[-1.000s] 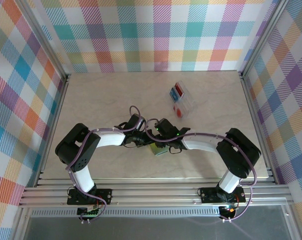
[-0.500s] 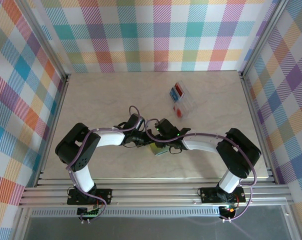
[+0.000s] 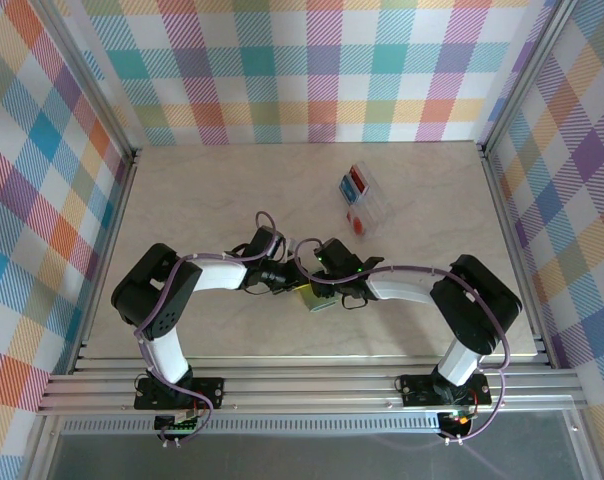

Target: Put the credit cards into the card holder

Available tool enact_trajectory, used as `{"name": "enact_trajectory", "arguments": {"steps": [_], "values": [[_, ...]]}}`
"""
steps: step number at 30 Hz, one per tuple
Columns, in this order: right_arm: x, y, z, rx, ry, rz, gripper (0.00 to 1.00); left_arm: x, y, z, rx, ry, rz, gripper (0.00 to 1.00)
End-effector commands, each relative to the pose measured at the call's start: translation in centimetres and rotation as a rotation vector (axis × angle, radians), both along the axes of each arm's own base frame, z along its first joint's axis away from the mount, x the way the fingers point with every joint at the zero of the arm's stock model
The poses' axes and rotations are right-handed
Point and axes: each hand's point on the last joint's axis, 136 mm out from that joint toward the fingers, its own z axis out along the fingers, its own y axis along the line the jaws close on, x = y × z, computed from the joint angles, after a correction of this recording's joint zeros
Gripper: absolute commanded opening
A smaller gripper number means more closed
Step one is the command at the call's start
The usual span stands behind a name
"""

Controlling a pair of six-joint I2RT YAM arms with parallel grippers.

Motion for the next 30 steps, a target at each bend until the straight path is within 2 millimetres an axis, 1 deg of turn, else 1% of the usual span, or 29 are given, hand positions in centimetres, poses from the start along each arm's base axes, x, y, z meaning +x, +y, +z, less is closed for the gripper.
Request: {"name": "enact_trajectory", "arguments": {"steps": [1, 4, 10, 13, 17, 19, 23, 24, 27, 30], "values": [[-2.7, -1.8, -3.3, -0.132, 0.109, 0.038, 0.40, -2.5, 5.3, -6.5, 0.235, 0.161, 0.091, 0.00], [-3.1, -1.7, -3.7, -0.168, 0.110, 0.051, 0.40, -2.4, 5.4, -6.6, 0.234, 0.163, 0.094, 0.00], [-3.7, -2.2, -4.9, -0.225, 0.134, 0.051, 0.36, -2.3, 5.5, -6.6, 0.230, 0.167, 0.097, 0.00], [-3.8, -2.5, -5.4, -0.253, 0.141, 0.050, 0.32, -2.2, 5.6, -6.6, 0.231, 0.167, 0.102, 0.00], [-3.8, -2.6, -5.7, -0.271, 0.143, 0.049, 0.23, -2.2, 5.7, -6.7, 0.235, 0.169, 0.106, 0.00], [-3.7, -2.5, -5.6, -0.266, 0.140, 0.050, 0.18, -2.2, 5.8, -6.9, 0.239, 0.170, 0.106, 0.00], [-3.2, -2.0, -4.5, -0.240, 0.119, 0.047, 0.01, -2.2, 6.0, -7.2, 0.251, 0.172, 0.110, 0.00], [-2.9, -1.7, -4.1, -0.231, 0.110, 0.045, 0.00, -2.1, 6.1, -7.2, 0.258, 0.170, 0.113, 0.00], [-2.0, -1.2, -2.8, -0.187, 0.104, 0.027, 0.00, -2.2, 6.5, -7.5, 0.281, 0.167, 0.116, 0.00], [-1.2, -1.3, -1.7, -0.106, 0.116, -0.013, 0.00, -2.1, 7.0, -7.7, 0.314, 0.158, 0.117, 0.00]]}}
